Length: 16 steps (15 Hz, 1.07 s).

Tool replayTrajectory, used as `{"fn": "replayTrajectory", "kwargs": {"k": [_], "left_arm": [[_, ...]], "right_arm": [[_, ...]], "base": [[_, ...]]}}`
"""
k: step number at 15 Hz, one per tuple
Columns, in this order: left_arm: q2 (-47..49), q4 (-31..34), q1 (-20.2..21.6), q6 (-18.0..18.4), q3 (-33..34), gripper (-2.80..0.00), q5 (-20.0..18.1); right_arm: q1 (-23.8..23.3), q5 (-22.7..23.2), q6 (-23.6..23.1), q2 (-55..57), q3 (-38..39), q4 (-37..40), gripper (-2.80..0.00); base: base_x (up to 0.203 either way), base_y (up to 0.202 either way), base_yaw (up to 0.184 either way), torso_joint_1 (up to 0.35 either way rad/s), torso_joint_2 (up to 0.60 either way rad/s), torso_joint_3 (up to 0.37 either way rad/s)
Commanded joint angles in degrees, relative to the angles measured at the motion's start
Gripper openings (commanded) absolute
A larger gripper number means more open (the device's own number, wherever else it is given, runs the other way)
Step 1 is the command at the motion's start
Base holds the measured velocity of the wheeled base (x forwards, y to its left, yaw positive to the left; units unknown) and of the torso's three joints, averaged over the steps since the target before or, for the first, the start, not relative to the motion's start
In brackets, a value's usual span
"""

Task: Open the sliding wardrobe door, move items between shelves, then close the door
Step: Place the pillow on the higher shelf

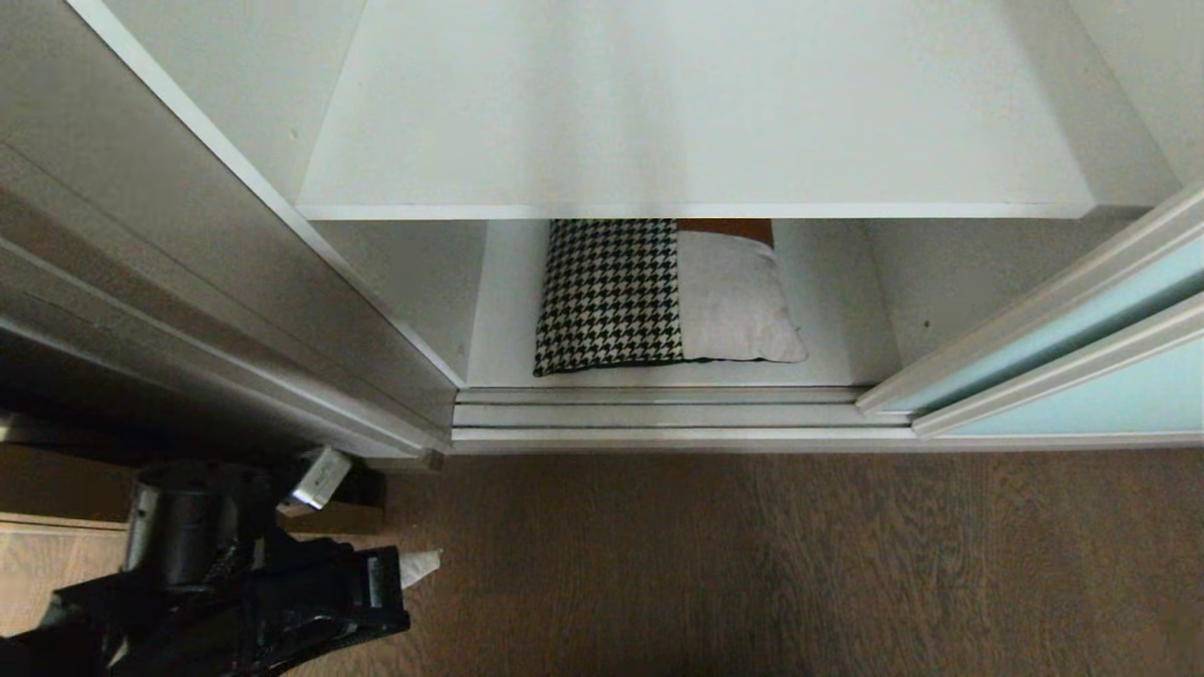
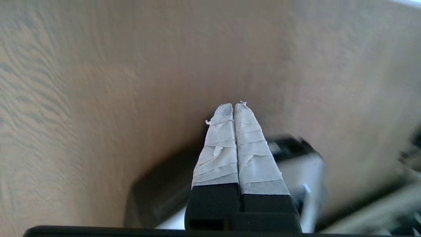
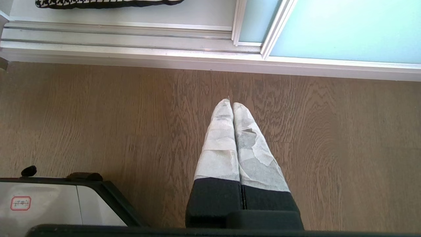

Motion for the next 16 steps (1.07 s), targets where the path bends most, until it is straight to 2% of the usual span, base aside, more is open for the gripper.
{"fn": "replayTrajectory", "kwargs": {"k": [1,5,8,12,16], "left_arm": [[10.93,-10.09,-0.45,-0.12,0.20,-2.80,2.30],[21.34,-27.50,-0.54,-0.26,-0.84,-2.80,7.66],[27.85,-33.34,-0.55,-0.27,-4.46,-2.80,8.47],[33.40,-32.76,-0.33,0.12,-12.83,-2.80,8.65],[36.73,-26.05,-0.03,0.58,-22.99,-2.80,8.78]], "right_arm": [[0.01,0.00,0.00,0.02,0.00,-0.04,-2.80],[0.01,0.00,0.00,0.07,0.00,-0.04,-2.80],[0.01,0.00,0.00,0.10,0.00,-0.01,-2.80],[0.01,0.00,0.00,0.05,0.00,0.04,-2.80],[0.01,0.00,0.00,0.07,0.00,0.01,-2.80]], "base": [[0.000,0.000,0.000,0.000,0.00,0.000],[0.000,0.000,0.000,0.000,0.00,0.000],[0.000,0.000,0.000,0.000,0.00,0.000],[0.000,0.000,0.000,0.000,0.00,0.000],[0.000,0.000,0.000,0.000,0.00,0.000]]}}
